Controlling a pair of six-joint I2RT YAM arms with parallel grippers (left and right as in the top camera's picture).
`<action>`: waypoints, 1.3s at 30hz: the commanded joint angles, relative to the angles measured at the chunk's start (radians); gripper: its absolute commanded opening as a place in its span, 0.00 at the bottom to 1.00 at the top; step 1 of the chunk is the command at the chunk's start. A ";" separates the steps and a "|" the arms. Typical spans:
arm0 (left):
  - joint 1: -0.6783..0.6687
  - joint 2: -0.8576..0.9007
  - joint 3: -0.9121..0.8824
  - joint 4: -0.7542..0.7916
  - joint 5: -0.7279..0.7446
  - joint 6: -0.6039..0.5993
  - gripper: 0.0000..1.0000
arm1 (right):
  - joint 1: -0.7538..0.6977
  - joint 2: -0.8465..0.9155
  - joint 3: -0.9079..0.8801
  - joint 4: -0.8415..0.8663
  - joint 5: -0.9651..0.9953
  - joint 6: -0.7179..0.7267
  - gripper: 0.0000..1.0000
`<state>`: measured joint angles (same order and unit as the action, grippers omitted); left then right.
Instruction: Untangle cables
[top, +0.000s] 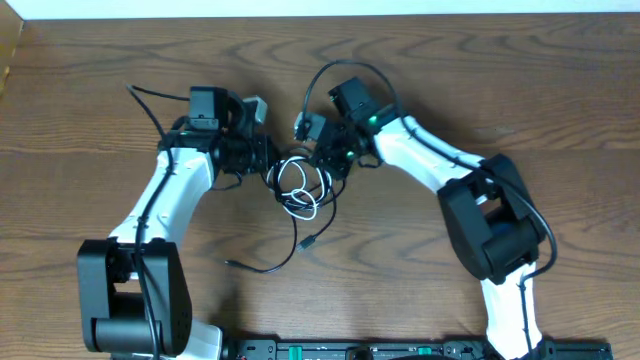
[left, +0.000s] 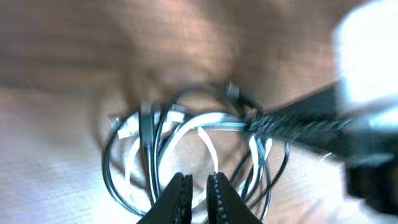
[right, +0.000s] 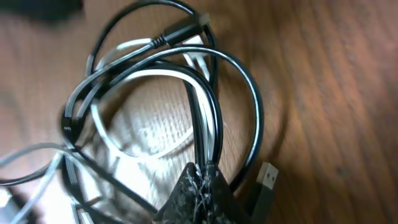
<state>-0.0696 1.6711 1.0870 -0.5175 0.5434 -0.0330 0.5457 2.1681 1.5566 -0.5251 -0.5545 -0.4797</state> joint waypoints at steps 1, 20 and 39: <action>-0.032 0.006 0.002 -0.042 -0.006 0.014 0.15 | -0.040 -0.066 -0.003 -0.026 -0.130 -0.019 0.01; -0.113 0.029 -0.032 -0.050 -0.520 -0.182 0.30 | -0.180 -0.069 -0.003 -0.155 -0.540 -0.154 0.01; -0.111 0.029 -0.032 0.000 0.100 0.171 0.29 | -0.200 -0.069 -0.003 -0.152 -0.555 -0.142 0.01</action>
<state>-0.1814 1.6890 1.0653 -0.5301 0.5861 0.1036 0.3424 2.1307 1.5566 -0.6800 -1.0546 -0.6037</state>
